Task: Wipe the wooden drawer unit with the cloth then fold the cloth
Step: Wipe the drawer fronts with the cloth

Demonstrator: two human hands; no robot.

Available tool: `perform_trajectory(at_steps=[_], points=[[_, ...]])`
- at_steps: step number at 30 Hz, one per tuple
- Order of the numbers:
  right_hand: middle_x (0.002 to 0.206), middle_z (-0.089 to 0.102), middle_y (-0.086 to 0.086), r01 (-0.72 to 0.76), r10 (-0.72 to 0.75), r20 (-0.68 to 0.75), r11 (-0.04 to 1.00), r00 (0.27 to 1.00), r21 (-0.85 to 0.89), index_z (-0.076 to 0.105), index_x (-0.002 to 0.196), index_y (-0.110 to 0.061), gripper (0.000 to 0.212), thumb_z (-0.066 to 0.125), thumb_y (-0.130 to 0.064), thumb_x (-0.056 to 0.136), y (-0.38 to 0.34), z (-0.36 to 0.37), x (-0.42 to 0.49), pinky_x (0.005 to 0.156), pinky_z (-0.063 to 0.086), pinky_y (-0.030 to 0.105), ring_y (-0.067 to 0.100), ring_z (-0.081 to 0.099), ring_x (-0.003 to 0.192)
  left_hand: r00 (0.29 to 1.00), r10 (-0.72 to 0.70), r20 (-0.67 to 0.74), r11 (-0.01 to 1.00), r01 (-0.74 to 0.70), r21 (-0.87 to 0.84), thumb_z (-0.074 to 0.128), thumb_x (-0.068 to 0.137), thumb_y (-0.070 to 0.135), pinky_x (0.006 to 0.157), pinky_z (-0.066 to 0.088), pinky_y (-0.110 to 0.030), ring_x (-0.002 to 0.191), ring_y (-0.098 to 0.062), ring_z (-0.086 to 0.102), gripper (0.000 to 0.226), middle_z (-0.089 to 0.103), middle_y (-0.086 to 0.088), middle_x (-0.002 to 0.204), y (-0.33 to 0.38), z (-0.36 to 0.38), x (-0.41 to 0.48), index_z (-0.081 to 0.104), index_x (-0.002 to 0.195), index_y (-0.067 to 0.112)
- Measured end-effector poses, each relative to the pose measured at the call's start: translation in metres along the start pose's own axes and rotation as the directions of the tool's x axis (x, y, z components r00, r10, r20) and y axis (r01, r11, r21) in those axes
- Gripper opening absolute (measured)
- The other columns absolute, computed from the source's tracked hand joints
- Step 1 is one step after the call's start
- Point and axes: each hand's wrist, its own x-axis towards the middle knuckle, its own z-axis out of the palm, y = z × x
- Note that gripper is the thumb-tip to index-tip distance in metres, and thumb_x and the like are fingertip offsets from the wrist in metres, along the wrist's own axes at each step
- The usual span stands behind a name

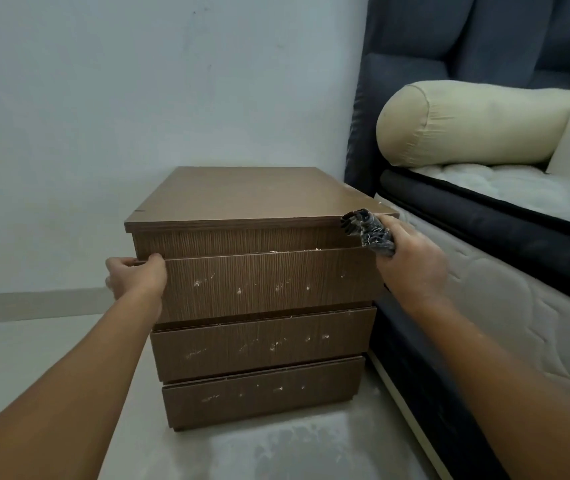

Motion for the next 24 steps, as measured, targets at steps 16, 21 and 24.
perform_trajectory(at_steps=[16, 21, 24], points=[[0.121, 0.065, 0.004, -0.120, 0.038, 0.432, 0.979, 0.901, 0.165, 0.061, 0.121, -0.017, 0.030, 0.056, -0.028, 0.094, -0.006, 0.027, -0.016, 0.105, 0.039, 0.041, 0.022, 0.055, 0.114, 0.978, 0.082, 0.189, 0.996, -0.088, 0.020, 0.054, 0.098, 0.033, 0.093, 0.041, -0.042, 0.119, -0.026, 0.050, 0.032, 0.054, -0.006, 0.129, -0.015, -0.039, 0.005, 0.053, 0.125, 0.016], [0.118, 0.066, 0.004, -0.078, -0.007, 0.418, 0.979, 0.908, 0.186, 0.062, 0.120, -0.015, 0.030, 0.057, -0.028, 0.093, -0.026, 0.035, -0.017, 0.093, 0.041, 0.033, 0.021, 0.056, 0.111, 0.970, 0.142, 0.197, 0.989, -0.145, -0.002, 0.049, 0.100, 0.032, 0.091, 0.042, -0.038, 0.107, -0.019, 0.049, 0.028, 0.055, -0.003, 0.118, -0.022, -0.042, 0.005, 0.055, 0.123, 0.016], [0.119, 0.066, 0.006, -0.054, -0.042, 0.440, 0.977, 0.897, 0.204, 0.064, 0.120, -0.013, 0.031, 0.058, -0.027, 0.093, -0.044, 0.040, -0.016, 0.095, 0.042, 0.034, 0.023, 0.057, 0.113, 0.970, 0.160, 0.184, 0.987, -0.159, -0.018, 0.048, 0.101, 0.031, 0.085, 0.043, -0.034, 0.102, -0.019, 0.051, 0.027, 0.056, -0.002, 0.112, -0.023, -0.042, 0.003, 0.057, 0.121, 0.015]])
